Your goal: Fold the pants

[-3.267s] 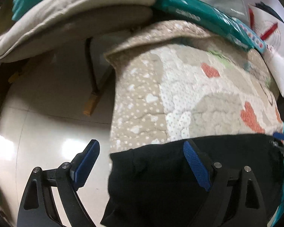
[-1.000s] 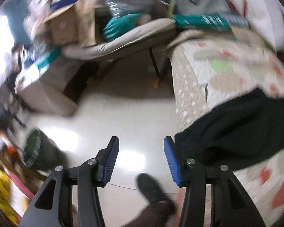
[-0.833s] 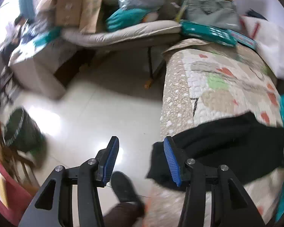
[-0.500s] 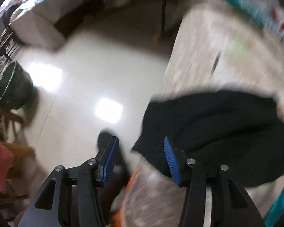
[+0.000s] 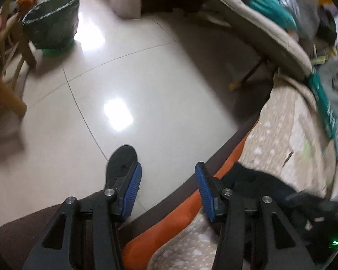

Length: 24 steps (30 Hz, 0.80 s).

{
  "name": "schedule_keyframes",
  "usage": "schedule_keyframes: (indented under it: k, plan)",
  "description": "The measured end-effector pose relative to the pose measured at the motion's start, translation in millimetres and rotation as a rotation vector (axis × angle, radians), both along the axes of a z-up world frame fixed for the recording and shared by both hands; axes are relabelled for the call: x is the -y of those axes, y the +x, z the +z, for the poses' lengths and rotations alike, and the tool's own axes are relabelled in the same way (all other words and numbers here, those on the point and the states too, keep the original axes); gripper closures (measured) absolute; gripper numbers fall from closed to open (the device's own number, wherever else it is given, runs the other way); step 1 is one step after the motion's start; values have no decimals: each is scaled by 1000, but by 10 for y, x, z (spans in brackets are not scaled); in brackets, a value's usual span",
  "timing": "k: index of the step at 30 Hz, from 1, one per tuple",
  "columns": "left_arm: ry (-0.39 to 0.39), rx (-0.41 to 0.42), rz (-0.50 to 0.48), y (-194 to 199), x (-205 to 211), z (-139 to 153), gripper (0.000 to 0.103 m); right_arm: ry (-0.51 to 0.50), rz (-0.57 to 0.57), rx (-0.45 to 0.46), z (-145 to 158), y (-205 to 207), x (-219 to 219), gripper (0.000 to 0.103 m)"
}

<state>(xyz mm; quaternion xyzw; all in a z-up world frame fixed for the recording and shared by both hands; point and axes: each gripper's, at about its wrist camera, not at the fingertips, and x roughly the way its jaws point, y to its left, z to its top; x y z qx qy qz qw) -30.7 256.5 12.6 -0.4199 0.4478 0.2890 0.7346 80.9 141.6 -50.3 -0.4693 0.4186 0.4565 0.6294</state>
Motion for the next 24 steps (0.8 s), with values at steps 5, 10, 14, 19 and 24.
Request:
schedule_keyframes:
  k: [5, 10, 14, 19, 24]
  plan:
    - [-34, 48, 51, -52, -132, 55, 55, 42, -29, 10, 72, 106, -160, 99]
    - [-17, 74, 71, -111, -182, 91, 54, 65, -99, 26, 41, 271, -391, 101]
    - [11, 66, 76, -83, -181, 104, 54, 122, -206, -49, 13, 382, -502, 99]
    - [40, 52, 60, -50, -162, 108, 54, 267, -375, -100, 364, 532, -121, 93]
    - [48, 54, 34, 7, -102, 128, 54, 402, -579, -58, 777, 731, 1076, 40]
